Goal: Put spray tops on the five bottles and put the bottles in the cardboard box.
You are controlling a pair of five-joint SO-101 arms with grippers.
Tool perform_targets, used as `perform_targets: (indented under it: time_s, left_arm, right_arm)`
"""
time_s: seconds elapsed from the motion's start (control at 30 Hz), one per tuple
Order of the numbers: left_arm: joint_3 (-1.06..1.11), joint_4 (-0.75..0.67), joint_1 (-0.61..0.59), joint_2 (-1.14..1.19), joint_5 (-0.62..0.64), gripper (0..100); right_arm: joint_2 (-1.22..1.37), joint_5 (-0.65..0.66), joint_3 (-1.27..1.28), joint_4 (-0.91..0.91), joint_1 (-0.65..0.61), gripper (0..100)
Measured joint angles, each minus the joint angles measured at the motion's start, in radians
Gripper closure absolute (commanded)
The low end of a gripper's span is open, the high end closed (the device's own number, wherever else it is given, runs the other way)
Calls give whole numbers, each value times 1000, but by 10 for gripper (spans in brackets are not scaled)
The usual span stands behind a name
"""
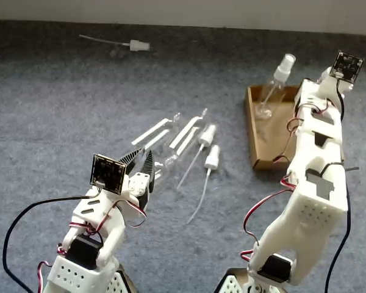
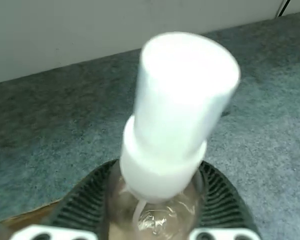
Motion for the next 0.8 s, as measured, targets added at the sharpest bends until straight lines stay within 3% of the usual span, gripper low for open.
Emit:
perform_targets:
  time_s: [0.4,0.6,0.8]
  left_arm:
    - [0,0,0,0,0,995]
    - [0,0,0,0,0,995]
    - [0,0,0,0,0,995]
  right_arm:
    - [0,-2,0,0,-5,858]
    - [0,-2,0,0,-5,762]
    - [0,-2,0,14,-5,753]
